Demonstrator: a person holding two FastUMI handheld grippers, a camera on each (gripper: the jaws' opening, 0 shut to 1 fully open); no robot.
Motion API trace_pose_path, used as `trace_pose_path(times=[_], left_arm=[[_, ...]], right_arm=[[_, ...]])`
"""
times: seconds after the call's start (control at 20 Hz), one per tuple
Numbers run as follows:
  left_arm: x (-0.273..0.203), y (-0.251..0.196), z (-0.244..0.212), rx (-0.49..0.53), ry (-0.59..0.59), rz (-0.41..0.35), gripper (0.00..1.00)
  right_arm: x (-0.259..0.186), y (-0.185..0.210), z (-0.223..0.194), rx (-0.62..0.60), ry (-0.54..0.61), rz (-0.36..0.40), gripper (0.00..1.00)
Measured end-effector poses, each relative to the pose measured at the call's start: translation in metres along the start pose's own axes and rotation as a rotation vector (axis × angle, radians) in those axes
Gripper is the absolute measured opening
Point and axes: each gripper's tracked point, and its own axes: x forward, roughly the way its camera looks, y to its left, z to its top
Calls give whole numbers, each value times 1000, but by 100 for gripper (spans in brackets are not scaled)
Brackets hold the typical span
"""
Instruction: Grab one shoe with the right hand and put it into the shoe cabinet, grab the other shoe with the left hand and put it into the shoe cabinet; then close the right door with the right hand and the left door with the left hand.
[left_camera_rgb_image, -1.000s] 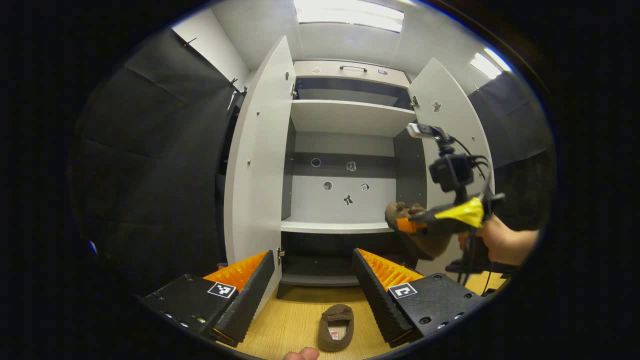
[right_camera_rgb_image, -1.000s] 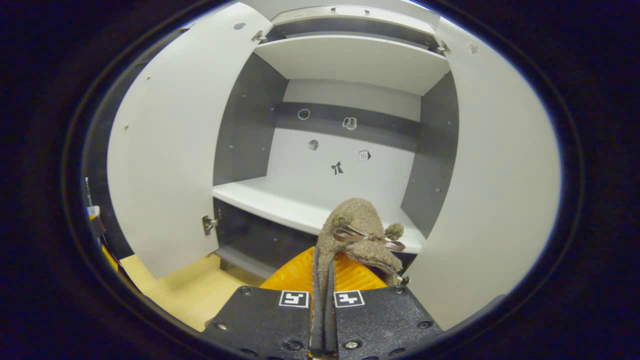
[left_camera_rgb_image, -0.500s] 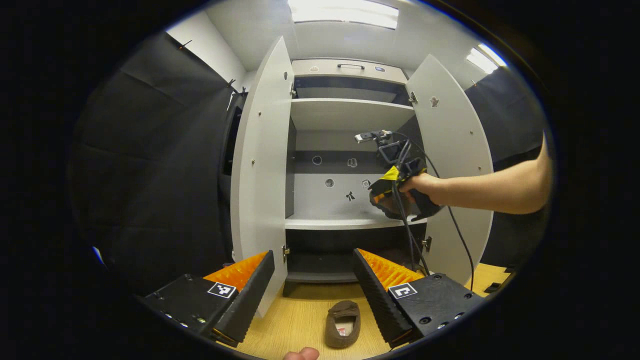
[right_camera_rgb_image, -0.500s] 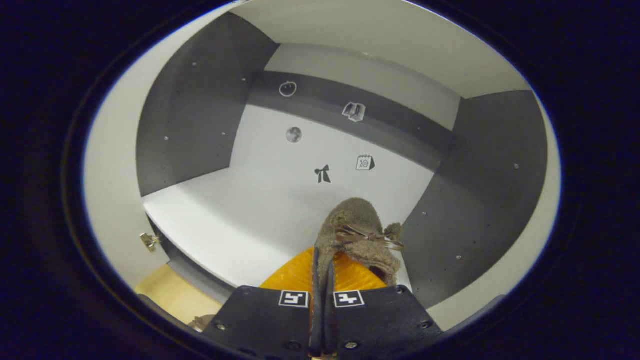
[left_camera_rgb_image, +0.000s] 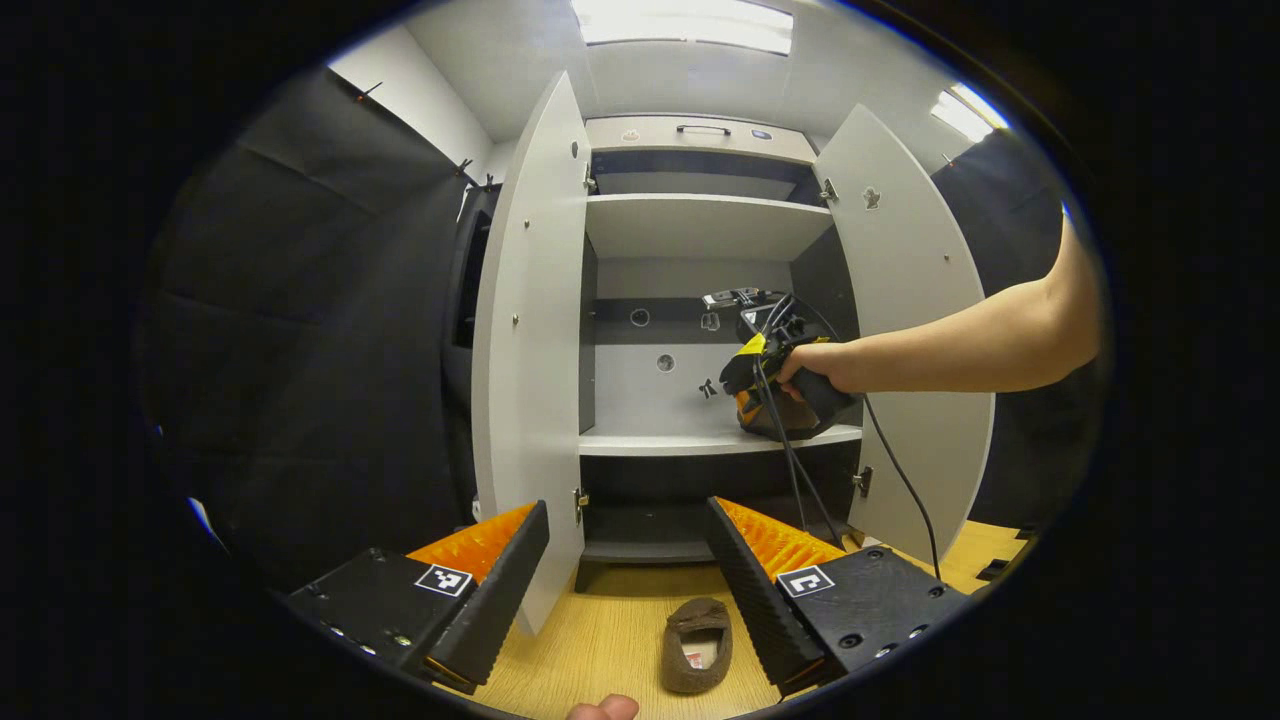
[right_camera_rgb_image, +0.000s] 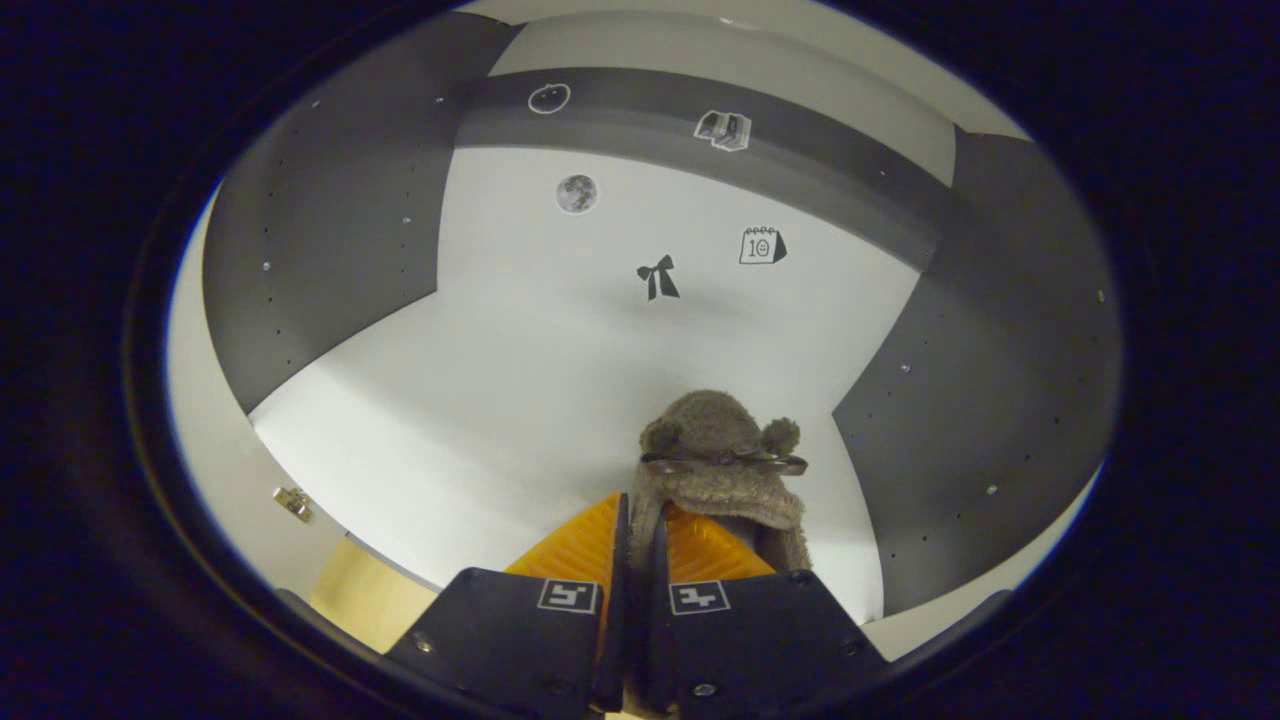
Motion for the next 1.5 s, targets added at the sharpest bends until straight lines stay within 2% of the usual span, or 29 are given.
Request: trace_pose_path(times=[0.1,0.15,0.2,0.45,0.55,0.7,0.75,0.8,0.9,1.2,1.35,1.4,1.45,1.5], left_arm=[[1,0,0,-3,-4,-1,95],[1,-1,-1,-5,-3,-5,95],[2,-1,-1,-6,-1,-8,95],[3,-5,-1,-9,-8,-19,95],[5,-7,-1,-15,-9,-24,95],[8,-12,-2,-18,-9,-42,95],[8,-13,-1,-14,-14,-45,95],[9,-15,-1,-12,-17,-49,95],[9,-19,-1,-15,-18,-60,95],[4,-30,-17,-16,19,-82,95],[1,-38,-31,-13,58,-104,95],[0,-40,-35,-12,70,-112,95],[0,-41,-40,-9,82,-116,95],[0,-42,-44,-9,96,-119,95]], right_arm=[[-13,-2,4,-6,-15,2,22],[-25,-5,9,-15,-40,-4,41],[-35,-7,14,-21,-65,2,49],[-131,-18,33,27,-289,46,53],[-168,-21,23,51,-378,56,62],[-211,-19,-11,100,-467,76,63],[-220,-17,-24,117,-500,80,69],[-226,-16,-40,131,-528,75,63],[-230,-15,-78,160,-573,44,63],[-228,-1,-203,170,-569,-47,63],[-229,12,-255,194,-529,-41,63],[-229,14,-269,201,-515,-41,69],[-229,16,-279,207,-509,-39,64],[-230,15,-288,219,-505,-43,64]])
